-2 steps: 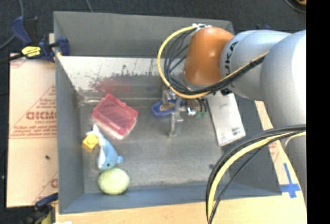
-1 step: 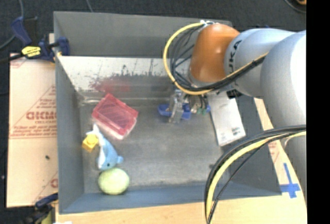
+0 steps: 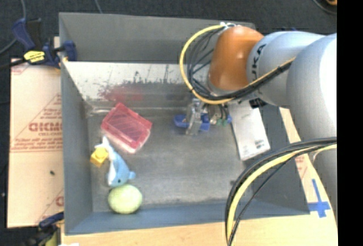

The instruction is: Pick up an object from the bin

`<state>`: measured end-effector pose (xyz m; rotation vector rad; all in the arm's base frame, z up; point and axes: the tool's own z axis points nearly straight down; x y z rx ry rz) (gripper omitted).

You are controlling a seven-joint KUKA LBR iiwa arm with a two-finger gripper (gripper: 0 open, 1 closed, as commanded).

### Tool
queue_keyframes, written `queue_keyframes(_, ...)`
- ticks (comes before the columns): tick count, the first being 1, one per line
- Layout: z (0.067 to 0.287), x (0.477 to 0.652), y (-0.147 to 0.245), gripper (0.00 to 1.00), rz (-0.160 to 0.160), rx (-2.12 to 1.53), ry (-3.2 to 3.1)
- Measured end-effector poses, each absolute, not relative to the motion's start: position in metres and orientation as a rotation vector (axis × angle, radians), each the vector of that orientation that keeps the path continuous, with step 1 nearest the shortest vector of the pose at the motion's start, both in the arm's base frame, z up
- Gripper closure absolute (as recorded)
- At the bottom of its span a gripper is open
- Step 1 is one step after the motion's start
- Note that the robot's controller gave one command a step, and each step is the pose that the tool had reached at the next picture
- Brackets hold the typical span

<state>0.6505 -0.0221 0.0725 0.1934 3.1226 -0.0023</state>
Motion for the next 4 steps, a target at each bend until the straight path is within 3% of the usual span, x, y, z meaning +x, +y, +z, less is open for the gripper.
queue_keyframes(1,0.073,0.650,-0.022,1.00,-0.002,0.194,3.122)
queue_keyframes(2,0.111,0.653,-0.026,1.00,-0.002,0.206,3.113)
queue_keyframes(3,0.071,0.650,-0.017,1.00,0.000,0.253,3.113)
queue_keyframes(4,0.119,0.657,-0.022,1.00,0.000,0.290,3.097)
